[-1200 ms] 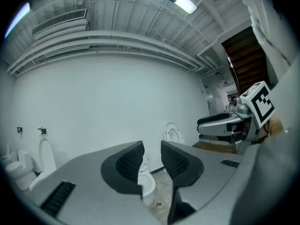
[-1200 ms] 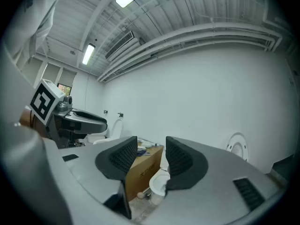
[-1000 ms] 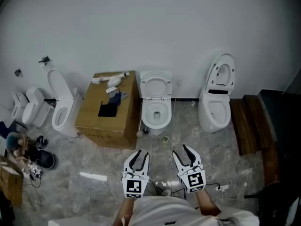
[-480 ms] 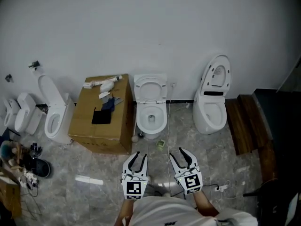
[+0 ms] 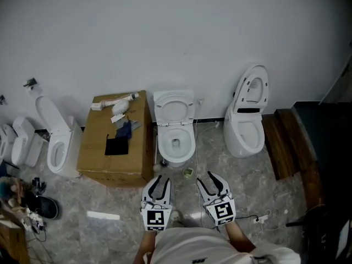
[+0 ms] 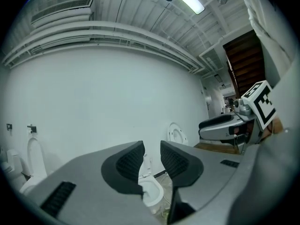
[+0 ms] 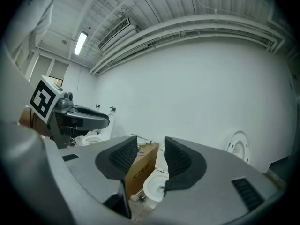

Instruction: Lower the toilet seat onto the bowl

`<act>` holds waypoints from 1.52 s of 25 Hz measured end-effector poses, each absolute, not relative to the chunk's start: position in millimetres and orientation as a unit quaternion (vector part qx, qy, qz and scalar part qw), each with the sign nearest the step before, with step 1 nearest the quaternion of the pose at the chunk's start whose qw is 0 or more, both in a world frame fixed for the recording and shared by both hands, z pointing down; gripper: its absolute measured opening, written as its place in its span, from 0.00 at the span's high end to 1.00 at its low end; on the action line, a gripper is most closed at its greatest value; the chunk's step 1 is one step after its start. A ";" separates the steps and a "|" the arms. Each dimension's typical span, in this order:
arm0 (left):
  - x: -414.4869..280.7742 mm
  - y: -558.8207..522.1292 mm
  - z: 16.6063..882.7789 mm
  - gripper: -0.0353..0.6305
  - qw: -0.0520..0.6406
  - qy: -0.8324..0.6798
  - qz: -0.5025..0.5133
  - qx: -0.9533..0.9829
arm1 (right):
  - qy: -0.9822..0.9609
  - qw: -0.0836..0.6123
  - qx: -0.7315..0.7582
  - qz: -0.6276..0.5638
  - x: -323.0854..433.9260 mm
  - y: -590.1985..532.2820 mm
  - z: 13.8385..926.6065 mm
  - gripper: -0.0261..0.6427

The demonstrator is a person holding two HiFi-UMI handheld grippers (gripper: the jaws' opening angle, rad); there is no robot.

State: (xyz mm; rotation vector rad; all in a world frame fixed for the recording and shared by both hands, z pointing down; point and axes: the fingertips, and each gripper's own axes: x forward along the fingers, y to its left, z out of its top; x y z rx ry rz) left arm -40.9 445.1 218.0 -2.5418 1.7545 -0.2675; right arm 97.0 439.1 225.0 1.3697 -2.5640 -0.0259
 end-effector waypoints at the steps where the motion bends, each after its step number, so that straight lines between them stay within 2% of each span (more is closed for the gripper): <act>1: -44.2 439.2 218.3 0.76 0.021 0.564 -0.086 -0.821 | -0.874 0.119 0.472 -0.007 94.6 434.0 227.3 0.69; 16: -83.2 371.0 226.2 0.76 0.014 0.537 -0.071 -0.841 | -0.859 0.118 0.498 -0.022 42.5 374.6 235.8 0.69; 27: -88.7 337.2 235.1 0.76 0.004 0.542 -0.066 -0.838 | -0.858 0.124 0.498 -0.011 37.0 341.0 242.4 0.69; 38: -84.1 261.5 239.2 0.76 0.003 0.554 -0.081 -0.828 | -0.868 0.127 0.481 -0.006 44.2 257.5 248.3 0.69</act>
